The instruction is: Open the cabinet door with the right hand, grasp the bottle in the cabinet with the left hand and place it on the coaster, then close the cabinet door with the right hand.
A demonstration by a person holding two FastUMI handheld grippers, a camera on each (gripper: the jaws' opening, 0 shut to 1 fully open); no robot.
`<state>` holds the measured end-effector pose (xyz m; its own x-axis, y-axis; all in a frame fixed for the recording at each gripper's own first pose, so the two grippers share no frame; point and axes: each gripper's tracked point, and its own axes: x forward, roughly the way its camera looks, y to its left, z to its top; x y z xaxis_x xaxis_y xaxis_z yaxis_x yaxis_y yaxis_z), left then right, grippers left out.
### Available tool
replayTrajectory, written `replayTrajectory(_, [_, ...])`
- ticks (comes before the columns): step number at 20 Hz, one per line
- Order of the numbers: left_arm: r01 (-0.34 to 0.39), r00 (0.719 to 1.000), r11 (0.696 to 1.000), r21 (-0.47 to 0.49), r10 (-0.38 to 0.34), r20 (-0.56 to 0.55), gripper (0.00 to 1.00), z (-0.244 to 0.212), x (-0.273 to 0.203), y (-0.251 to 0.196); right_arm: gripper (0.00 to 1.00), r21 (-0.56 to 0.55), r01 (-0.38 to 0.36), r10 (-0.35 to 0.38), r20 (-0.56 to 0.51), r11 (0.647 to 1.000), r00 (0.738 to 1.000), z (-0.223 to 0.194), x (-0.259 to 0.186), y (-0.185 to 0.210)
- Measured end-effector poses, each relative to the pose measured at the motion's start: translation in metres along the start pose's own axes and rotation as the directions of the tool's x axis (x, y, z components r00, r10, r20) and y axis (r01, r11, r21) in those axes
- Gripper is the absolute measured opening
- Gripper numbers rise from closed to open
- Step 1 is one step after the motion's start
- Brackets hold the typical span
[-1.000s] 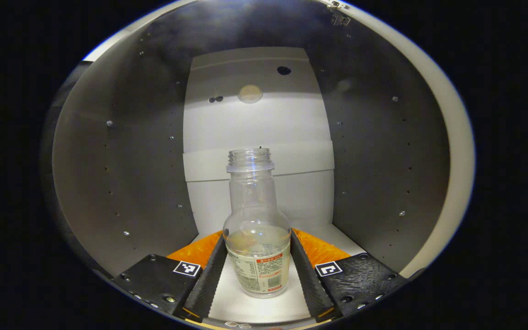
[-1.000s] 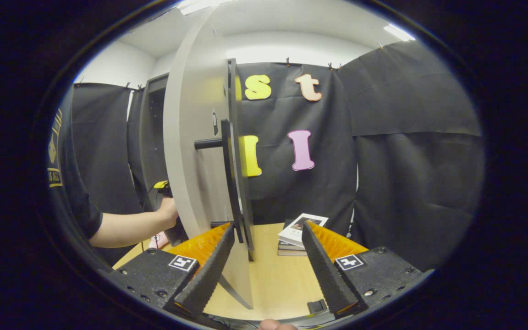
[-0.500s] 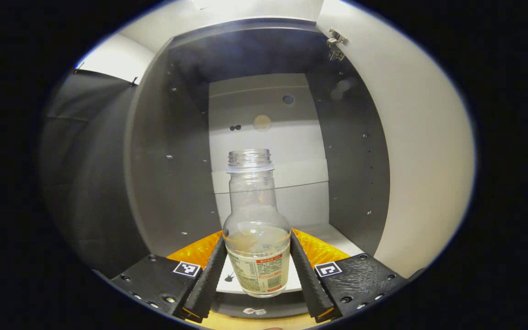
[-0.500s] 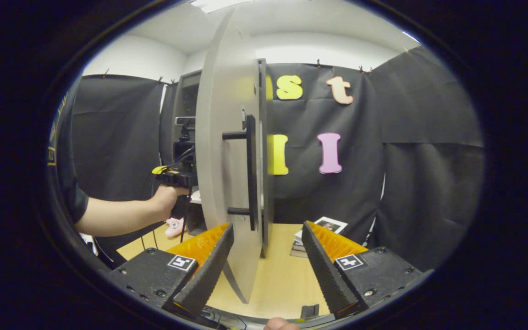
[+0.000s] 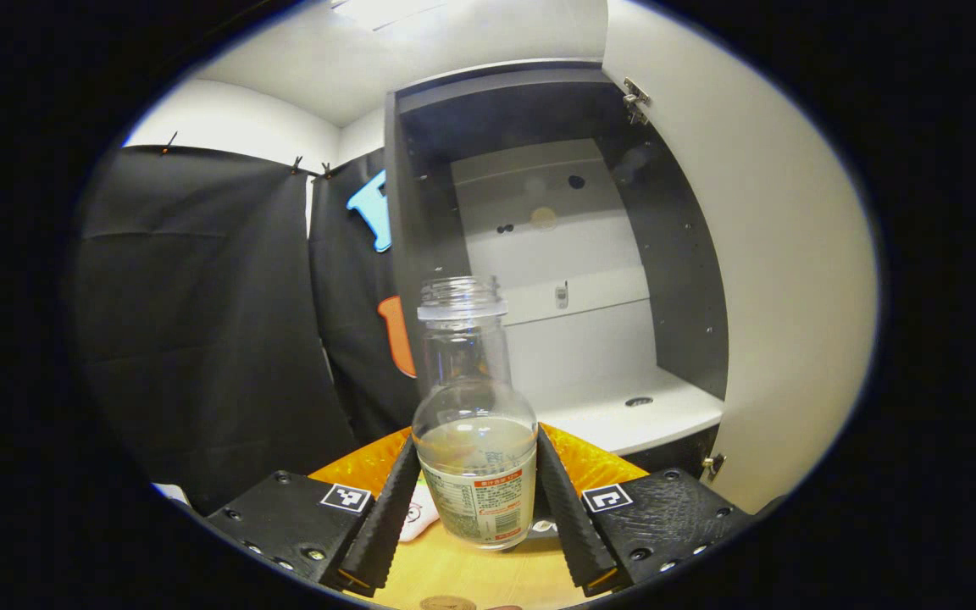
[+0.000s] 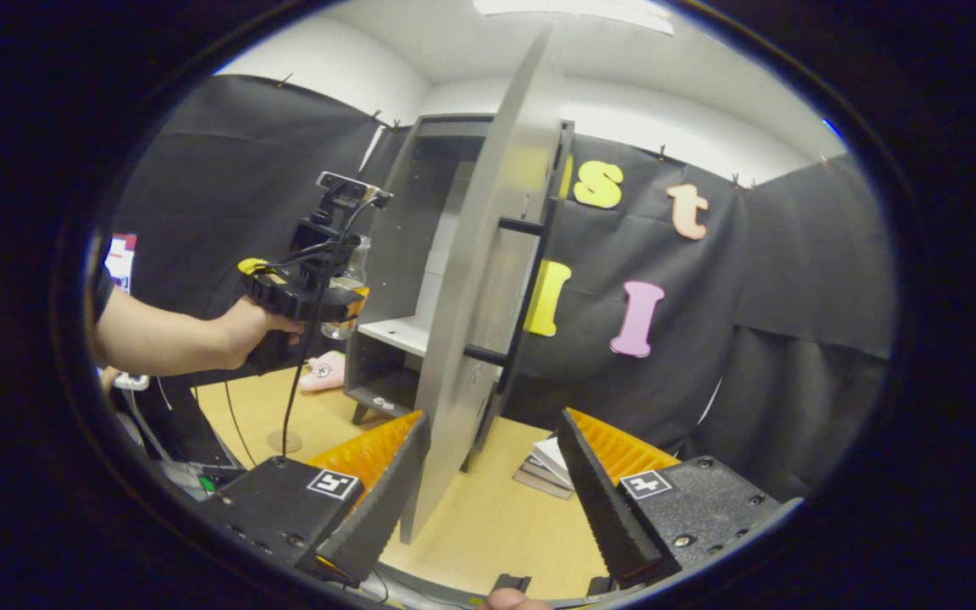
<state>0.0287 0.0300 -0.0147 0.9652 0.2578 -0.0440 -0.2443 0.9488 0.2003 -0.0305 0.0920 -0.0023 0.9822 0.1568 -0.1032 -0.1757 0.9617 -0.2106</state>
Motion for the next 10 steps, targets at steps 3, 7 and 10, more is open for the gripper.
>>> replayTrajectory(3, [-0.031, 0.999, 0.999, 0.015, 0.032, -0.027, 0.75, -0.041, -0.022, 0.019, 0.99, -0.045, -0.003, 0.004, 0.028, 0.999, 1.0, 0.007, 0.001, 0.009])
replayTrajectory(7, [-0.039, 0.997, 0.999, 0.012, 0.04, -0.068, 0.76, -0.107, -0.051, 0.03, 0.99, -0.049, -0.036, 0.036, 0.002, 0.998, 0.999, -0.009, 0.007, 0.029])
replayTrajectory(10, [-0.044, 0.994, 0.999, 0.03, 0.047, -0.097, 0.76, -0.158, -0.063, 0.033, 0.99, -0.097, -0.041, 0.036, -0.054, 0.994, 0.998, -0.03, 0.012, 0.038])
